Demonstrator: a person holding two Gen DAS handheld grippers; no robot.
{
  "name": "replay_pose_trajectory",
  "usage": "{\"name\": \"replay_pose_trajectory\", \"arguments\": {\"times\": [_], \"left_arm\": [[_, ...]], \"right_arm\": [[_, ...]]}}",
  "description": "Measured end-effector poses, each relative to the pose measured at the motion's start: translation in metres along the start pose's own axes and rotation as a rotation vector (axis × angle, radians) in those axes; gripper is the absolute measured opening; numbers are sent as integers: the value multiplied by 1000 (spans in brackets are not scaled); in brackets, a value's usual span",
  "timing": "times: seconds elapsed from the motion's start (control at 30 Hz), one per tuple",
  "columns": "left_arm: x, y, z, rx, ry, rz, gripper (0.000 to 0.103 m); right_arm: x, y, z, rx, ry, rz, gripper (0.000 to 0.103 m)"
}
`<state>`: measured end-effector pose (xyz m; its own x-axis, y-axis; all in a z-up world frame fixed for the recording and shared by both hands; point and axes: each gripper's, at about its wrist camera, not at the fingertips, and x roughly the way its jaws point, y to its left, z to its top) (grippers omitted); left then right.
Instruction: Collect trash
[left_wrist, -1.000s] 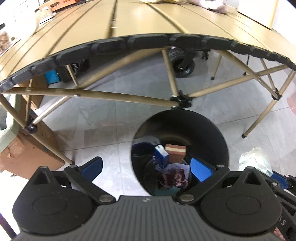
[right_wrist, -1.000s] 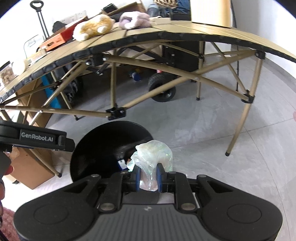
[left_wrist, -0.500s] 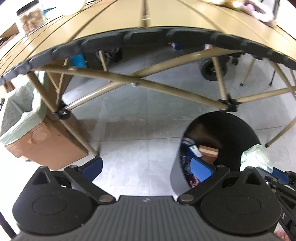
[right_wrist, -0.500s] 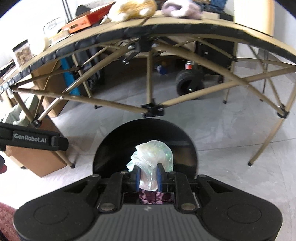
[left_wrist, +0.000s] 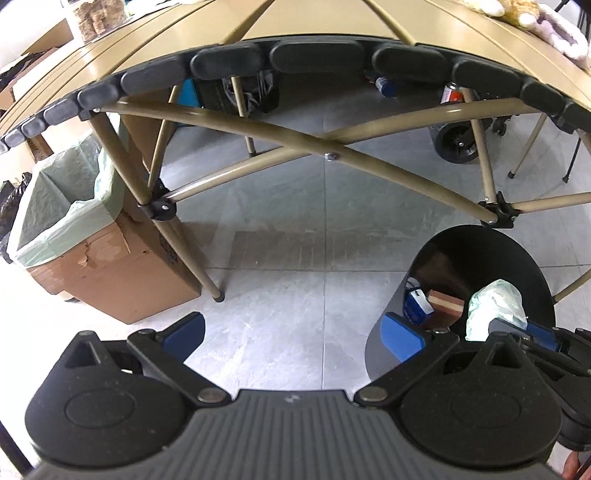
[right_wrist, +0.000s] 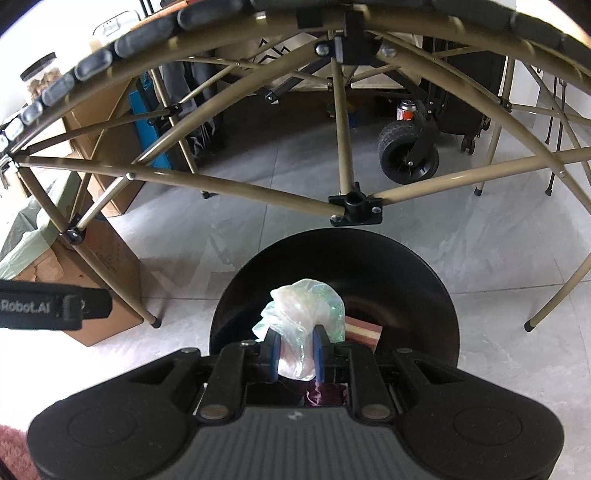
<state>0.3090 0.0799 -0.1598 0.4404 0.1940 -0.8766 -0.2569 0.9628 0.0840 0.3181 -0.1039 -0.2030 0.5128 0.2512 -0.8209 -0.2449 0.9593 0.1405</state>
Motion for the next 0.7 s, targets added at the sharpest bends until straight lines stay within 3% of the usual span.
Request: {"name": "replay_pose_trajectory", "arguments": {"times": [0.1, 0.2, 0.3, 0.37, 0.7], "left_arm": [[-1, 2, 0, -10, 0, -1, 103], [-2, 1, 1, -14, 1, -7, 103], [-3, 0, 1, -12, -1, -14, 103], [-3, -1, 1, -11, 0, -17, 103], [-3, -1, 1, -15, 2, -21, 103]], "right_arm": [[3, -1, 1, 10, 8, -5, 21], [6, -1, 1, 9, 14, -13, 30], [6, -4, 2, 17, 19, -35, 63], [6, -7, 2, 22, 28, -49, 100], [2, -12, 1, 31, 14, -66, 103]]}}
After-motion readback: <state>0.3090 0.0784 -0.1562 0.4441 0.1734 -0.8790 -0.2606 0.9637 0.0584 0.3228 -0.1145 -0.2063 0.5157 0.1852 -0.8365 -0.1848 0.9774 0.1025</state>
